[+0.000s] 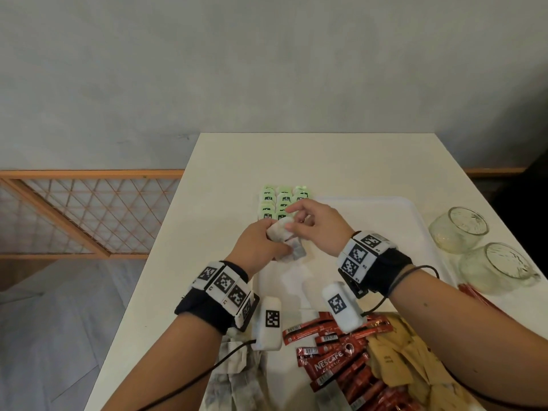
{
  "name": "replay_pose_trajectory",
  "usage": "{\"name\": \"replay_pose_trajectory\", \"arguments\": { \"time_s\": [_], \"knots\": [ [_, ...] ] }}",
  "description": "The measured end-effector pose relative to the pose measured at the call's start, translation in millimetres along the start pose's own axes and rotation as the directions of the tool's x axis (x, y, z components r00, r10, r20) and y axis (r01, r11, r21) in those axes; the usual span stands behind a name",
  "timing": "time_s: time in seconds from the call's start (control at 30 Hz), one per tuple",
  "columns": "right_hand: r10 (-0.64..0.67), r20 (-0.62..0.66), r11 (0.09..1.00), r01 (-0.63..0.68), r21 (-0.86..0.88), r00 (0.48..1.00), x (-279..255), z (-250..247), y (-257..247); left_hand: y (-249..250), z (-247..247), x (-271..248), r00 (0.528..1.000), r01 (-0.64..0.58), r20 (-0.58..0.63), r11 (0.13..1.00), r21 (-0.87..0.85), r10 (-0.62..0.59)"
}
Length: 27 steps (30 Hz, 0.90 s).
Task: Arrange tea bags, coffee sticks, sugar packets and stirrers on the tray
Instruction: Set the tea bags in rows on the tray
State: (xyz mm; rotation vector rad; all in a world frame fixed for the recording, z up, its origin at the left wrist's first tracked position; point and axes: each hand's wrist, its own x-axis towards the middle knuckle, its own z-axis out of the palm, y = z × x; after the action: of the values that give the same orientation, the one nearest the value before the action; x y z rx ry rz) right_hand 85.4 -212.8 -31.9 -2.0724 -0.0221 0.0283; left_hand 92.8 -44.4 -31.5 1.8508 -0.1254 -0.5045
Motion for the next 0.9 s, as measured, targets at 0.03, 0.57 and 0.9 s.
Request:
{"name": "replay_pose_trajectory", "arguments": {
  "time_s": [0.03,0.57,0.9],
  "knots": [
    [0.001,0.008,1.0,-0.001,-0.009,1.0,-2.0,-2.0,-0.2,1.2,0.6,-1.8,1.0,-0.002,-0.002,1.0,0.006,0.002],
    [0.009,0.031,0.963,-0.001,-0.269,0.999,-13.3,-34.5,-6.0,-7.9,-34.0,-1.6,0.958,0.002,-0.284,0.993,-0.122,-0.036],
    [0.017,0.304,0.881,0.13,-0.455,0.953,9.7,17.8,-3.9,-19.1,-47.8,9.3,0.913,-0.036,-0.404,0.974,-0.224,-0.059]
  ]
}}
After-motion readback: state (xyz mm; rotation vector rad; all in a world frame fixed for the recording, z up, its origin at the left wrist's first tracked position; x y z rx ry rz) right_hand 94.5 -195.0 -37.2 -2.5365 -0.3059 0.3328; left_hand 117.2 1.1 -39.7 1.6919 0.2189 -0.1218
